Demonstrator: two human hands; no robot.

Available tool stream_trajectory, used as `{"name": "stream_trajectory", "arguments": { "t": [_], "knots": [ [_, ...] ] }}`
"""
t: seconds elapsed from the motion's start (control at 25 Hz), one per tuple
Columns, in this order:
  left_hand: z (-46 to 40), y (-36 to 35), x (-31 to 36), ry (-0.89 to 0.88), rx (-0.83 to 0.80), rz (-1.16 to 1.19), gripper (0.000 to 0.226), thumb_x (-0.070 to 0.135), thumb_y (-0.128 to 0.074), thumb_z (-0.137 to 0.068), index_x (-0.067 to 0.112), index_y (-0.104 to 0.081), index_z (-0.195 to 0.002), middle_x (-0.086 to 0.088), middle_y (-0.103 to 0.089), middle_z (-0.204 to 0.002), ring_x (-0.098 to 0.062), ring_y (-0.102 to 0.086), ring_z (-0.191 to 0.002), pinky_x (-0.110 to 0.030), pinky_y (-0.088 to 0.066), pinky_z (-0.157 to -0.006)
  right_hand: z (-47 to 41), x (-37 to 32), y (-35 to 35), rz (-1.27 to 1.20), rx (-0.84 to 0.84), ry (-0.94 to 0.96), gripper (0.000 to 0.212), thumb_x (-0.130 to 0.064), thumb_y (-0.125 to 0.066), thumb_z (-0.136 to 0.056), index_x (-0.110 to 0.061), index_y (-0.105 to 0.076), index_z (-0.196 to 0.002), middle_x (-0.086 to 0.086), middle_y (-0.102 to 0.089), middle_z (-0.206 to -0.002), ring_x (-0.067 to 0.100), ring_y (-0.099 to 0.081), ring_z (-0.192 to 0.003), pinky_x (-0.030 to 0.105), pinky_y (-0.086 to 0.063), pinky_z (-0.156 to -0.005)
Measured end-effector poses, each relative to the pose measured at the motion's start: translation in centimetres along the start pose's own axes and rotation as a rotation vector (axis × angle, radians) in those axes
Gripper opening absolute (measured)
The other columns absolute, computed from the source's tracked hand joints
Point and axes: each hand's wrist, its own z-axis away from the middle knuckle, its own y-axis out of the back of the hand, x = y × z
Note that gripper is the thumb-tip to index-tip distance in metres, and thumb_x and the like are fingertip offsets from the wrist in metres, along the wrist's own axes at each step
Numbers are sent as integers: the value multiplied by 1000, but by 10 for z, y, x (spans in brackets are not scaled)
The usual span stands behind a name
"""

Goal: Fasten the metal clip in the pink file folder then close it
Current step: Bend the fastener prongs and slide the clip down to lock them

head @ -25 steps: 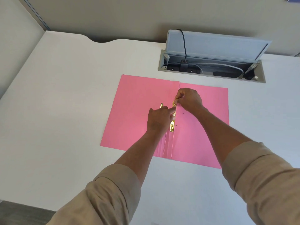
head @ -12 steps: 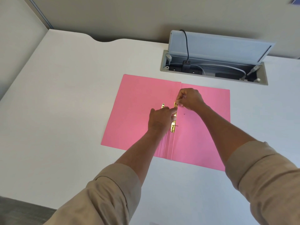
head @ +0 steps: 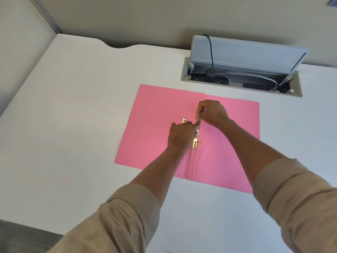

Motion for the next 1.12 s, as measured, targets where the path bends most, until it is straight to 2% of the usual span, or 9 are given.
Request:
{"name": "stream_trajectory", "arguments": {
  "t": [0.2, 0.32, 0.48, 0.64, 0.84, 1.0, 1.12],
  "knots": [
    [0, 1, 0, 8, -21, -14, 39, 24, -47, -102, 28, -48, -141, -1, -68, -95, -24, -67, -77, -32, -34, -70, -7, -3, 1, 21, -55, -23, 16, -15, -79, -80, -21, -67, -71, -10, -67, -72, 9, -67, -70, 27, -54, -64],
    [-1, 1, 1, 9, -21, -8, 36, 25, -47, -102, 28, -50, -138, -2, -69, -95, -26, -67, -77, -32, -32, -69, -14, -2, 9, -77, -91, -94, 8, -14, -76, -85, -15, -70, -79, -1, -72, -71, 15, -72, -64, 31, -60, -67],
    [-2, 0, 0, 24, -33, 7, 35, 26, -46, -102, 28, -51, -137, -1, -69, -95, -26, -67, -77, -32, -29, -68, -17, 0, 12, -153, -92, -116, 10, -13, -79, -83, -13, -71, -78, 5, -75, -70, 15, -73, -60, 27, -60, -60],
    [-2, -1, 0, 28, -28, 0, 34, 26, -48, -102, 29, -52, -136, -1, -68, -92, -26, -66, -76, -32, -28, -68, -13, 5, 8, -189, -26, -130, 13, -11, -80, -81, -13, -70, -74, -4, -72, -59, 8, -70, -52, 20, -53, -49],
    [-1, 1, 0, 29, -22, -3, 33, 26, -48, -101, 30, -54, -133, -1, -67, -89, -25, -66, -75, -31, -29, -67, -10, 10, 8, -206, -9, -165, 15, -14, -83, -78, -11, -69, -74, -2, -73, -62, 9, -72, -55, 26, -60, -60],
    [-2, 4, -1, 30, -32, 36, 28, 28, -49, -101, 31, -57, -128, -1, -69, -89, -25, -66, -77, -32, -30, -68, -2, 12, 11, -384, 3, -273, 16, -8, -83, -78, -8, -67, -76, 9, -75, -72, 13, -73, -55, 26, -60, -57],
    [-3, 6, -2, 44, -54, 63, 23, 26, -52, -98, 32, -60, -118, 0, -70, -85, -25, -66, -77, -32, -29, -67, 9, 9, 16, -424, 4, -346, 10, -2, -76, -81, -5, -69, -88, 15, -74, -78, 20, -71, -59, 35, -63, -66]
  ]
}}
